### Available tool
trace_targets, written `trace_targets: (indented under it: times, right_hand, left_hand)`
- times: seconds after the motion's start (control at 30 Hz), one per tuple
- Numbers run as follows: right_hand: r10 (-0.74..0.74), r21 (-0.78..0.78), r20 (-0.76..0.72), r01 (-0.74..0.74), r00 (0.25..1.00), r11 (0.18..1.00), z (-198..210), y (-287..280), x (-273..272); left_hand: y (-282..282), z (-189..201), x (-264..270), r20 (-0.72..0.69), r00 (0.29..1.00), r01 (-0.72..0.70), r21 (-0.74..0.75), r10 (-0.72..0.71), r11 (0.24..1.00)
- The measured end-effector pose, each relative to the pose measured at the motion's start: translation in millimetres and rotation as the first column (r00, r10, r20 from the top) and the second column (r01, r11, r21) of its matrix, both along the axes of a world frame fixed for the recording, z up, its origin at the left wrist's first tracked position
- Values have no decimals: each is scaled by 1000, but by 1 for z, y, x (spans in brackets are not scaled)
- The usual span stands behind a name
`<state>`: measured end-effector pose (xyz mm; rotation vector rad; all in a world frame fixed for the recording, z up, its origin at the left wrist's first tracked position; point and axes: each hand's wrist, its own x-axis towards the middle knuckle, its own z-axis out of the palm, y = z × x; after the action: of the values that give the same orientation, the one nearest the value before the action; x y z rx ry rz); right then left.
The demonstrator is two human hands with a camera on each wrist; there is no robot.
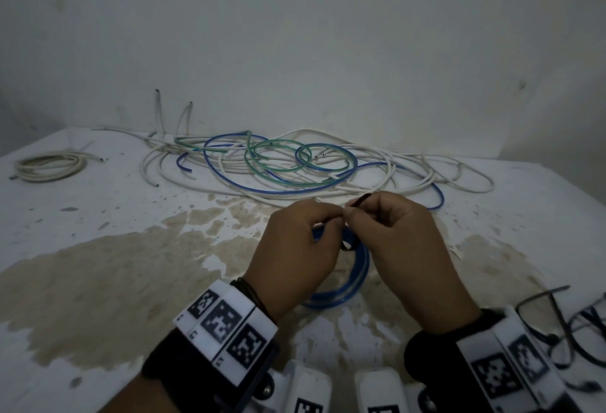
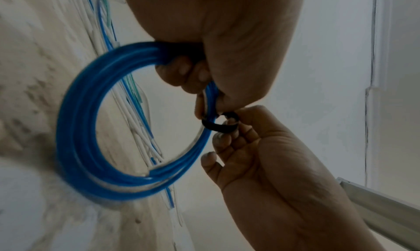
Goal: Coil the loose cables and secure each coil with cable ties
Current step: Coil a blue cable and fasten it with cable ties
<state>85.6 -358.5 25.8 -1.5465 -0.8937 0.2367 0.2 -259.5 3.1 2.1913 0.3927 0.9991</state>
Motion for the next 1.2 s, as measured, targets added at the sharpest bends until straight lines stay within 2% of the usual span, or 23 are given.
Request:
trace_targets:
  times: [0.1, 0.2, 0.3, 0.4, 0.47, 0.53, 0.6, 0.7, 0.77, 0.83, 0.9, 1.07, 1.2]
  right_hand:
    - [-21, 92, -7, 22, 1000, 996, 2, -2, -2]
    - [-9, 112, -17, 10, 1000, 994, 1, -1, -4]
    - [-17, 80, 14, 16, 1000, 997, -2, 2, -3]
    - [12, 0, 55, -12, 998, 1000, -4, 2, 0]
    - [29, -39, 83, -26, 996, 999, -4, 2, 3]
    - [20, -20, 118, -18, 993, 1000, -4, 1, 5]
    - [-23, 29, 150, 19, 988, 999, -2, 0, 5]
    - [-23, 96, 137, 10, 990, 995, 0, -1, 3]
    - [-11, 103, 140, -4, 990, 995, -1, -1, 2]
    - [-46, 72, 219, 31, 975, 997, -3, -1, 3]
    - [-96, 69, 285, 79, 954, 995, -4, -1, 4]
    - [-54, 80, 363, 27, 930, 996, -3, -4, 5]
    - [-72, 62, 503, 48, 861, 997, -5, -3, 11]
  left_hand:
    - [3, 2, 0, -78, 996, 24, -131, -34, 991]
    - [6, 1, -2, -62, 996, 52, -143, -62, 988]
    - [6, -2, -2, 5, 1000, 31, -1, -31, 1000]
    - [6, -4, -2, 15, 1000, 17, 234, -21, 972]
    - [7, -4, -2, 2, 1000, 3, 277, -3, 961]
    - [5, -1, -3, 3, 1000, 15, 185, -16, 983]
    - [2, 3, -2, 7, 998, 56, -20, -56, 998]
    - [0, 10, -3, -5, 991, 124, -341, -133, 932]
    - [1, 12, -4, -17, 978, 176, -460, -207, 870]
    - [2, 13, -5, -11, 971, 207, -470, -240, 858]
    - [3, 11, -5, 1, 974, 206, -416, -226, 886]
    - [6, 7, -5, 32, 987, 157, -370, -157, 916]
    - [6, 4, -3, 73, 992, 126, -363, -106, 923]
